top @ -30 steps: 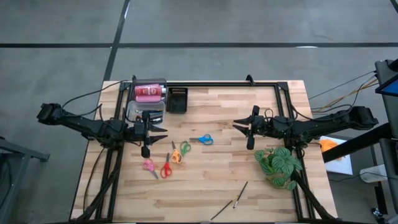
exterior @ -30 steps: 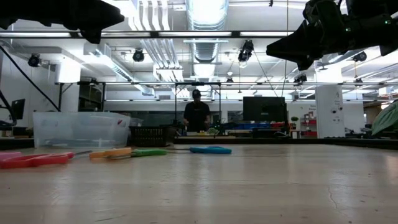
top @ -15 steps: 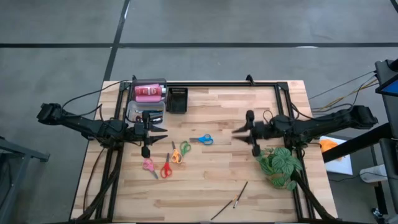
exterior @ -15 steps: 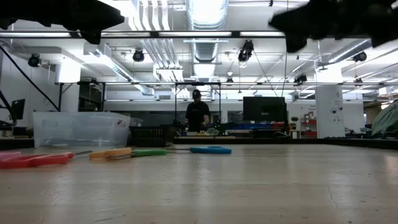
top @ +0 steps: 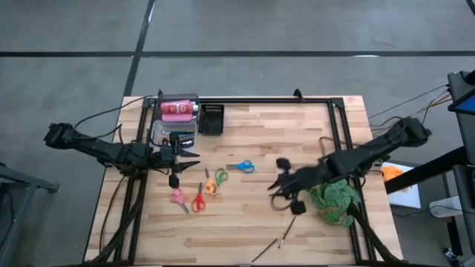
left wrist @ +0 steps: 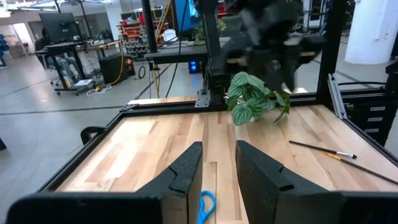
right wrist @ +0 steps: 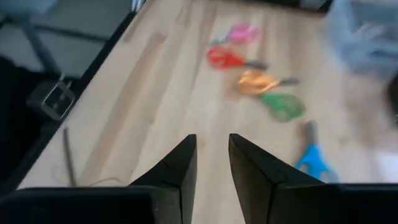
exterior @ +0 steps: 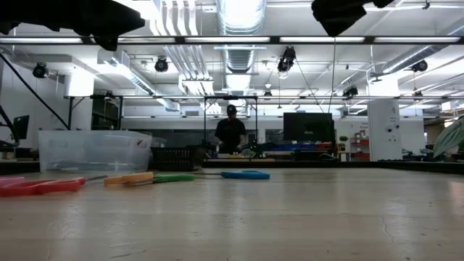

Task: Pick & Place Paint Supplies
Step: Put the black paint brush into the transparent bin

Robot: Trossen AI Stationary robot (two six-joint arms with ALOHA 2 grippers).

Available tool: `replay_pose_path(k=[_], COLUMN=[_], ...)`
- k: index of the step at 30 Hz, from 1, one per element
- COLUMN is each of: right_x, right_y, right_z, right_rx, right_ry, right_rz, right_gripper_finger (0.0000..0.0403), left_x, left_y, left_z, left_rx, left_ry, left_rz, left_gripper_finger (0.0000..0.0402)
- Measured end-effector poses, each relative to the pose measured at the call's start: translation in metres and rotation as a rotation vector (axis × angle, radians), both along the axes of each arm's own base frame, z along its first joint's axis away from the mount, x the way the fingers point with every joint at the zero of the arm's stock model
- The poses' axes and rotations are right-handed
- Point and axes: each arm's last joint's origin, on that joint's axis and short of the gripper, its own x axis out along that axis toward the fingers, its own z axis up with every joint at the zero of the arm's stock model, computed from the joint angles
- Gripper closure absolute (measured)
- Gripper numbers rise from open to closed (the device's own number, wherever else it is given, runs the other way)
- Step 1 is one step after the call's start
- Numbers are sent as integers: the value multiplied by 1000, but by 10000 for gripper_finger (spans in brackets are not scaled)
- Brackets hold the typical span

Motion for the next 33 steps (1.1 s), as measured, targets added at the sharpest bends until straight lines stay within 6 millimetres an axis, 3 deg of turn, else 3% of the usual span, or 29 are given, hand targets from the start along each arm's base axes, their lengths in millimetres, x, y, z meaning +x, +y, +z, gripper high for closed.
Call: replay_pose_path(k=[6, 13, 24, 33], right_x=[27, 56, 90, 94], right_y=[43, 78, 107, 114], right_z=[-9, -23, -57, -60], right_rx=[-51, -120, -44, 33], right_ry=[223, 439, 654, 686], right_rz=[48, 32, 109, 38], right_gripper_finger=[312, 312, 312, 312], left_x=[0, 0, 0, 0], left_y=[0, 0, 0, 0], left_z=[-1, -1, -1, -1], left_rx=[2, 2, 3, 5], left_ry=[8, 8, 10, 7], left_rz=[0, 0, 0, -1], left_gripper_finger=[303, 303, 303, 303])
